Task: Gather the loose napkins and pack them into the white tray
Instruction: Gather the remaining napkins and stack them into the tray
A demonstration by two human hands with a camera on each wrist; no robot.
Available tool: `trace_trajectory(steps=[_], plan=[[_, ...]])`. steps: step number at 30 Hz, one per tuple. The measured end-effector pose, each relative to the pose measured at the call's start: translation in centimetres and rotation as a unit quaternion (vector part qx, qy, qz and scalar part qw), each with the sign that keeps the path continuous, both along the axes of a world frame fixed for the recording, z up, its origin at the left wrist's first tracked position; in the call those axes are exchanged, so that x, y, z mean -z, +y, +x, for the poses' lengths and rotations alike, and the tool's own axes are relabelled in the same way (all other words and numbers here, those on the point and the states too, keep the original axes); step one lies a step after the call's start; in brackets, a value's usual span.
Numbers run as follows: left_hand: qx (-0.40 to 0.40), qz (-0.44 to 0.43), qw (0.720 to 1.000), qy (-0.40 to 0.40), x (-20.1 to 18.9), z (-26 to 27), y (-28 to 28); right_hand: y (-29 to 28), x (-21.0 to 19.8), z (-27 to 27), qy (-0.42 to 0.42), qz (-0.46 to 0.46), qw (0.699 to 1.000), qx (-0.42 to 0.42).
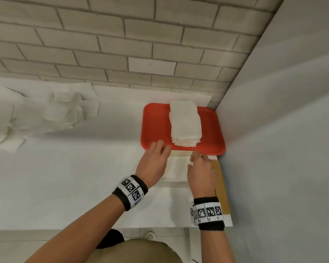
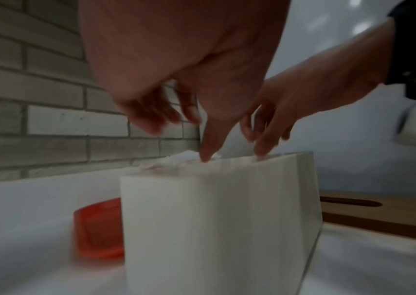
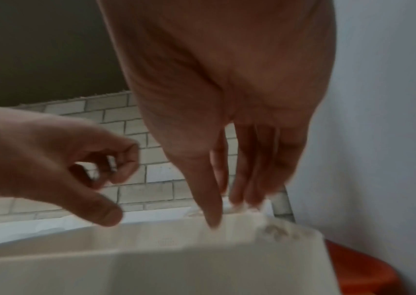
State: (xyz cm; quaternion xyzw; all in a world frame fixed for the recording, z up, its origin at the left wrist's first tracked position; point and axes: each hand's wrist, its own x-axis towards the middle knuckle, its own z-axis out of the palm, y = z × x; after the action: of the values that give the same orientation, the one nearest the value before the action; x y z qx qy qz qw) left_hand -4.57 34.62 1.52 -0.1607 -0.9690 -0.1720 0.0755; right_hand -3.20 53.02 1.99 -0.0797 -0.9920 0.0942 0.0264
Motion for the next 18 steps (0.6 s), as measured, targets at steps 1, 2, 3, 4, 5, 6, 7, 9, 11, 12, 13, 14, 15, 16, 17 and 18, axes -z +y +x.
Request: trace_trajectory(steps=[1, 2, 3, 4, 5, 6, 7, 9, 11, 12, 13, 14, 15, 16, 17, 18], plan=[[0.051, 0.0, 0.998, -0.023, 0.0, -0.2, 0.8, -0.3, 0.3, -0.3, -0.023, 0.009, 0.999, -0.026], [0.085, -0.005, 0.994, -0.065, 0.0, -0.4, 1.4, -0.5, 0.7, -0.7, -0.05, 0.005, 0.997, -0.055], [0.105, -0.009, 0.987, -0.123, 0.1, -0.6, 1.8, -0.7, 1.0, -1.0, -0.085, -0.005, 0.993, -0.08], [0.11, -0.018, 0.977, -0.182, 0.3, -0.8, 2.0, -0.7, 1.2, -1.2, -0.113, -0.017, 0.989, -0.096], [0.109, -0.044, 0.967, -0.226, 0.6, -1.1, 1.9, -0.7, 1.4, -1.3, -0.126, -0.031, 0.987, -0.1], [0.101, -0.069, 0.962, -0.244, 0.7, -1.4, 1.7, -0.6, 1.6, -1.5, -0.129, -0.048, 0.986, -0.096], [0.094, -0.09, 0.961, -0.244, 0.8, -1.7, 1.5, -0.5, 1.8, -1.6, -0.134, -0.063, 0.985, -0.09], [0.086, -0.131, 0.959, -0.237, 1.1, -2.3, 1.1, -0.1, 2.3, -2.0, -0.165, -0.066, 0.981, -0.084], [0.093, -0.171, 0.952, -0.237, 1.1, -2.5, 0.9, 0.1, 2.6, -2.3, -0.2, -0.058, 0.974, -0.09], [0.099, -0.189, 0.948, -0.236, 1.3, -2.6, 0.7, 0.2, 2.6, -2.5, -0.211, -0.057, 0.971, -0.094], [0.104, -0.202, 0.945, -0.235, 1.6, -2.8, 0.6, 0.2, 2.6, -2.7, -0.218, -0.056, 0.969, -0.099], [0.109, -0.213, 0.942, -0.234, 1.8, -2.8, 0.4, 0.3, 2.5, -2.9, -0.224, -0.052, 0.968, -0.105], [0.115, -0.227, 0.94, -0.229, 2.1, -2.9, 0.1, 0.4, 2.4, -3.1, -0.23, -0.045, 0.966, -0.113], [0.12, -0.244, 0.937, -0.221, 2.4, -3.1, -0.1, 0.5, 2.3, -3.4, -0.239, -0.037, 0.963, -0.122], [0.126, -0.264, 0.932, -0.214, 2.5, -3.2, -0.2, 0.5, 2.2, -3.6, -0.25, -0.032, 0.959, -0.128], [0.13, -0.28, 0.927, -0.212, 2.5, -3.4, -0.1, 0.5, 2.1, -3.8, -0.26, -0.029, 0.956, -0.132]])
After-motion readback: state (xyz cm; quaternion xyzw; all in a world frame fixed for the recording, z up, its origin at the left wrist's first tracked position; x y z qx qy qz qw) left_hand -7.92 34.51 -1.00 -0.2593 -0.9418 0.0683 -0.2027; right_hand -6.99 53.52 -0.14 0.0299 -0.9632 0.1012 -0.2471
